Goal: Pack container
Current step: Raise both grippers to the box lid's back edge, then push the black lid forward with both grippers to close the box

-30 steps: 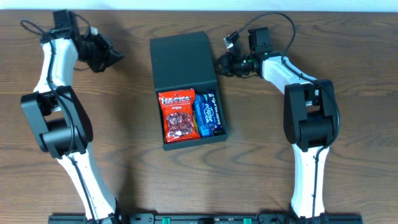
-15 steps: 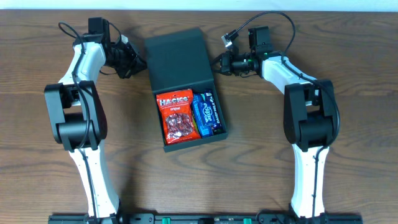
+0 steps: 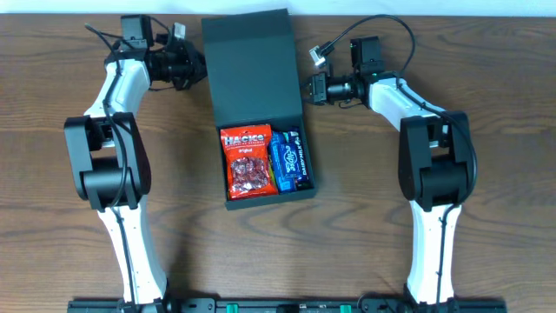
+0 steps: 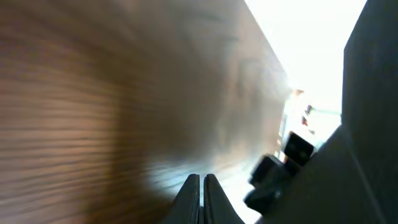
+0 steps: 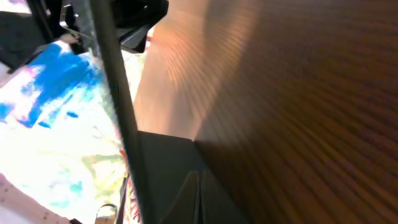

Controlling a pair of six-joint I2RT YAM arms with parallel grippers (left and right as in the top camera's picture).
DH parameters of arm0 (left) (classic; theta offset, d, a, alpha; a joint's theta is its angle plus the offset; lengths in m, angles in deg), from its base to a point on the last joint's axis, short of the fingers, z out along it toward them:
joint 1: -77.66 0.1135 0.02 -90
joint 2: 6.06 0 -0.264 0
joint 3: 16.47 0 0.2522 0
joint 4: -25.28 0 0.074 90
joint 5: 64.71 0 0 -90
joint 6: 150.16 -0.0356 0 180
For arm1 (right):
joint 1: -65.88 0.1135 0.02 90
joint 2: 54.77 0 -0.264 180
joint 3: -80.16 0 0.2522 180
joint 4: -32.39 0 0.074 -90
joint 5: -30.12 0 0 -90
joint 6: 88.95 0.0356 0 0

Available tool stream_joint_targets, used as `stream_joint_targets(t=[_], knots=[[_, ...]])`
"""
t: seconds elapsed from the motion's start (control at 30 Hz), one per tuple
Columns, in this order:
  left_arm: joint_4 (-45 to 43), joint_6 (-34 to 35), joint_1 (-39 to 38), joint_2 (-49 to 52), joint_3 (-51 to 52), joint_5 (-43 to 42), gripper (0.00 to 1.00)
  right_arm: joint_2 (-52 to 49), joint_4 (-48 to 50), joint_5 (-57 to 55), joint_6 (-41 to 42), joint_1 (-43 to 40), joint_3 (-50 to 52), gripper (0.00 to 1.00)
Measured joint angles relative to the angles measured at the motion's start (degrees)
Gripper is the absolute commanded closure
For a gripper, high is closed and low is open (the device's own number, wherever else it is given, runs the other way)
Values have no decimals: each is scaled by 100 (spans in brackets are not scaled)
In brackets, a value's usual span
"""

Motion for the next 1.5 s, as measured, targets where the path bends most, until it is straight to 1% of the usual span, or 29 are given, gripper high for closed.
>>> stream_joint_targets(t=[0.13, 0.33, 0.43, 0.53, 0.63, 0.7, 0.77, 0.87, 0.93, 1.03, 1.17, 1.37, 1.5], knots=[[-74, -190, -31, 0, 0, -461, 94, 81, -7, 122, -94, -72, 0, 99], [-66, -684, -61, -101, 0, -846, 94, 616, -7, 125, -199, -125, 0, 99], [-52, -861, -72, -367, 0, -979, 94, 973, -13, 214, -214, -125, 0, 98], [-55, -1049, -72, -844, 0, -1137, 94, 1318, -133, 293, -260, -125, -28, 98], [33, -1259, -72, -1307, -2, -1263, 94, 1547, -487, 326, -409, -125, -33, 98], [385, -1482, -74, -1600, -11, -1309, 94, 1707, -964, 313, -612, -125, -52, 98], [938, -1794, -74, -1834, -33, -1274, 94, 1893, -1700, 162, -975, -122, -66, 98], [1838, -2332, -107, -2092, -48, -1126, 94, 2350, -2975, -452, -1657, -76, -74, 98], [2323, -2680, -175, -2168, -55, -988, 94, 2671, -3491, -916, -2076, -31, -79, 98], [2927, -3123, -352, -2181, -52, -691, 94, 3064, -3849, -1611, -2396, 33, -79, 98], [3294, -3523, -662, -2181, -50, -109, 94, 3499, -4116, -2957, -2369, 46, -79, 98], [4229, -4135, -966, -2181, -48, 765, 94, 4098, -4970, -4791, -2162, 94, -79, 98], [4701, -4400, -1294, -2181, -48, 1255, 94, 4540, -5547, -5659, -2031, 251, -79, 98]])
